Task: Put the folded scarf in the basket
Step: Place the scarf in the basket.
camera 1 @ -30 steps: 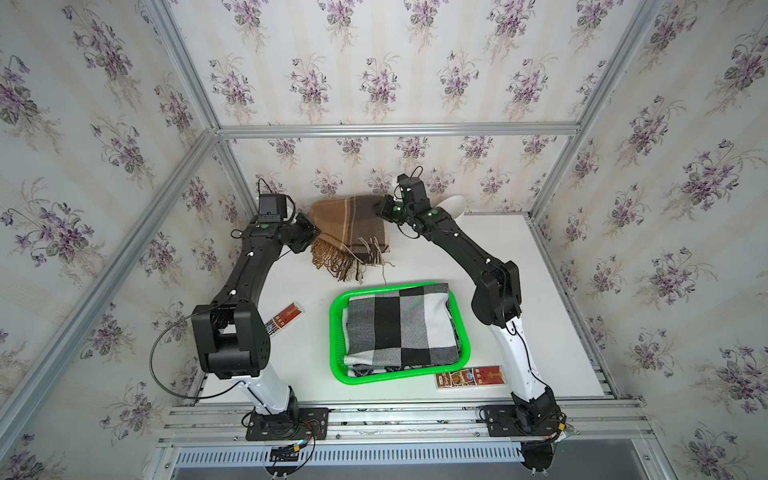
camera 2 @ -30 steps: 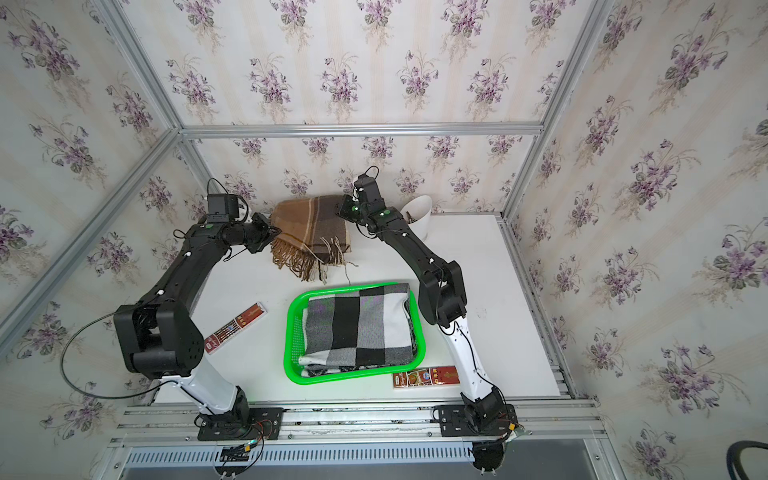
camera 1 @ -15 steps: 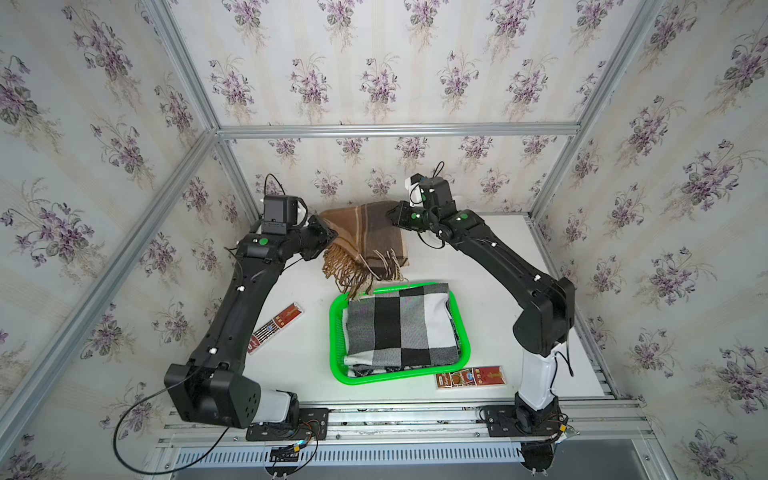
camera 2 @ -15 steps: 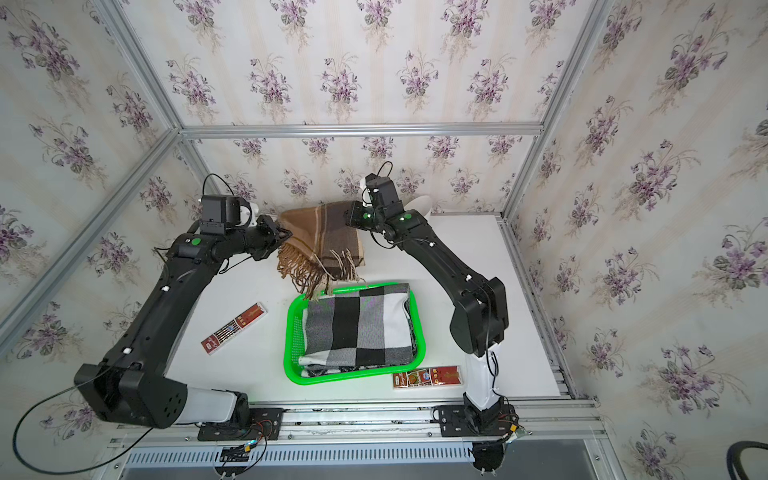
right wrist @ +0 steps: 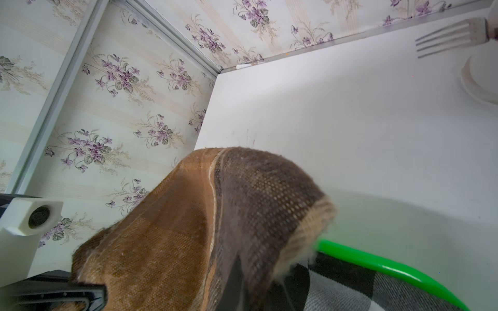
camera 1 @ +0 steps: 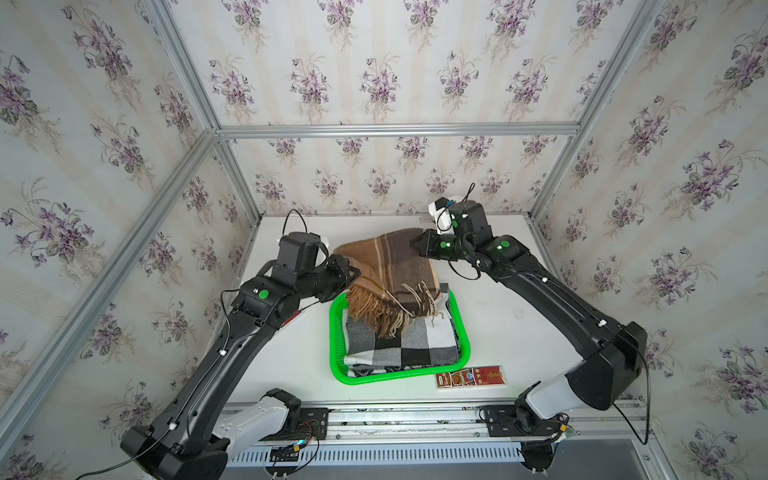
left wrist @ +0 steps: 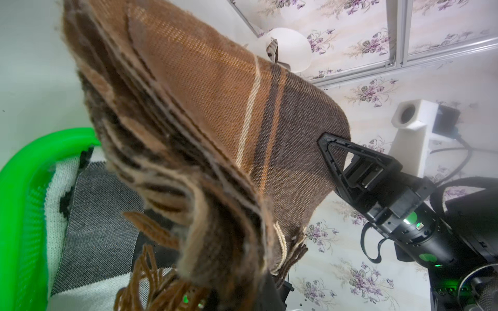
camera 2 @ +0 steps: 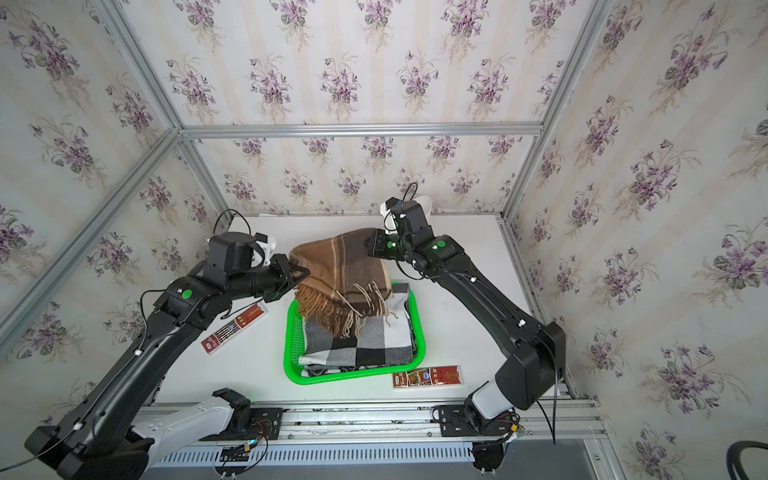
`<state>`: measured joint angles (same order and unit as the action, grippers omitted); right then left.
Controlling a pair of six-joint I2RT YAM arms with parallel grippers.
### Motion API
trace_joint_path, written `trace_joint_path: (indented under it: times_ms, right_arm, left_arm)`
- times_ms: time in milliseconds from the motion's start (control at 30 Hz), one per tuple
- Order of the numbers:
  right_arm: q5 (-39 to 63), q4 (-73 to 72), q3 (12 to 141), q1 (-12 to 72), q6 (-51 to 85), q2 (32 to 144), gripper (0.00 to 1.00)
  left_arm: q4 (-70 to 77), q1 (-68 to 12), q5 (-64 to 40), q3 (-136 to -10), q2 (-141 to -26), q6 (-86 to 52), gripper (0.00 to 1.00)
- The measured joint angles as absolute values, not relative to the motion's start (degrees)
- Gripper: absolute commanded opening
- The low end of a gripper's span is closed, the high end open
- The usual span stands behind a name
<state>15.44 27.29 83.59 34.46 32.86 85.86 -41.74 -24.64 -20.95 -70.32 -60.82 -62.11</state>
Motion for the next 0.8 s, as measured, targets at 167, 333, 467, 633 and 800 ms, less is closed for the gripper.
trace_joint_path:
  times_ms: [167, 333, 467, 633, 800]
  right_arm:
    - [14.96, 27.64, 75.88, 34.89, 33.19, 81.41, 0.00]
    - [14.68, 27.24, 69.80, 35.62, 34.28, 79.05, 0.00]
    - [14.17, 26.30, 65.54, 35.66, 34.48, 78.72, 0.00]
    - [13.34, 25.04, 62.33, 35.68, 34.50, 79.83, 0.00]
    - [12.19, 24.53, 61.30, 35.62, 34.46, 81.01, 0.00]
  left_arm:
    - [-41.67, -29.47, -18.33, -64.75, -58.19, -64.66, 0.00]
    - [-41.28, -33.56, -16.12, -59.75, -57.36, -66.46, 0.00]
    - [-40.99, -35.35, -13.69, -56.64, -56.99, -67.00, 0.00]
    - [-39.72, -36.29, -12.21, -51.81, -56.84, -67.46, 0.00]
    - [-39.44, -38.30, -11.20, -48.21, -55.92, -68.99, 0.00]
